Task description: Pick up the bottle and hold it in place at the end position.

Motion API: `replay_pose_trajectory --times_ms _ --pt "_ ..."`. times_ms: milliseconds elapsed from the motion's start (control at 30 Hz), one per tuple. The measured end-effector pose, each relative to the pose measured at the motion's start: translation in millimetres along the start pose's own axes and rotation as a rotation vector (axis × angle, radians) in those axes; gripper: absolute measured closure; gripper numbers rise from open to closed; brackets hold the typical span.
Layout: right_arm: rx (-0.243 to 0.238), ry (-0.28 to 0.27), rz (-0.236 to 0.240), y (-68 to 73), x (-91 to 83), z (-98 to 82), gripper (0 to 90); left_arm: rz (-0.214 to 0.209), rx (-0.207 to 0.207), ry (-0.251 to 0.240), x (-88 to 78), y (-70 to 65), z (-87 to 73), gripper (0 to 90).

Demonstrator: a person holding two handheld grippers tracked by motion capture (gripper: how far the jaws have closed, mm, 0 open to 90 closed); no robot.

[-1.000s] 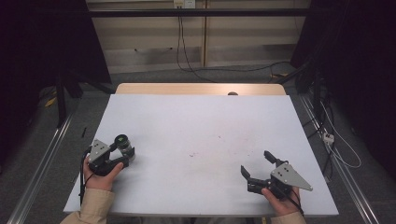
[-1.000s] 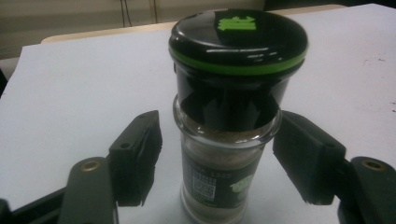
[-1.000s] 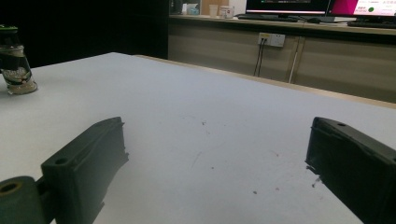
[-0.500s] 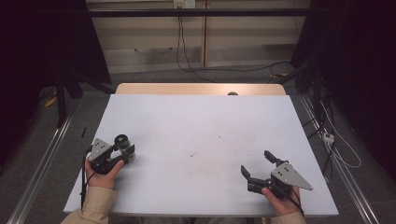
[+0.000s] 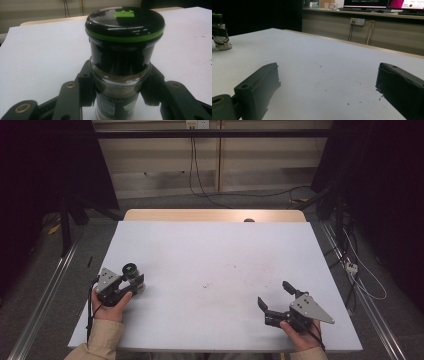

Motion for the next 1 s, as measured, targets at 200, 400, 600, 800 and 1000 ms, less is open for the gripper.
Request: replay_pose_trajectory --times_ms 200,400,600,800,1000 --pt "-0.004 0.000 0.002 0.3 0.6 0.4 4.1 -0.024 0.007 -0.012 0.4 -6.3 3.2 53.3" --pt "-0.005 0.000 0.009 0.8 1.1 0.7 3.9 -0.053 0.003 -0.037 -0.8 -16.3 11.4 53.3" --pt "-0.004 0.000 0.017 2.8 2.8 1.4 3.8 -0.090 0.013 -0.049 0.3 -29.9 18.9 53.3" --pt "-0.001 -0.001 0.021 3.7 3.7 1.6 3.8 -0.117 0.030 -0.047 2.8 -40.7 23.2 53.4" --pt "0.005 -0.003 0.022 3.4 4.4 1.3 3.8 -0.137 0.038 -0.045 6.6 -50.7 26.1 53.4"
Point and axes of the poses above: each handheld gripper's, and its own axes: x roughly forward along the jaws, z roughly out of its top, y roughly to its left, the point moved 8 cm from there along x, roughly forward along the jaws, and after that the axes turned 13 degrees about z, right-handed, at the moved point
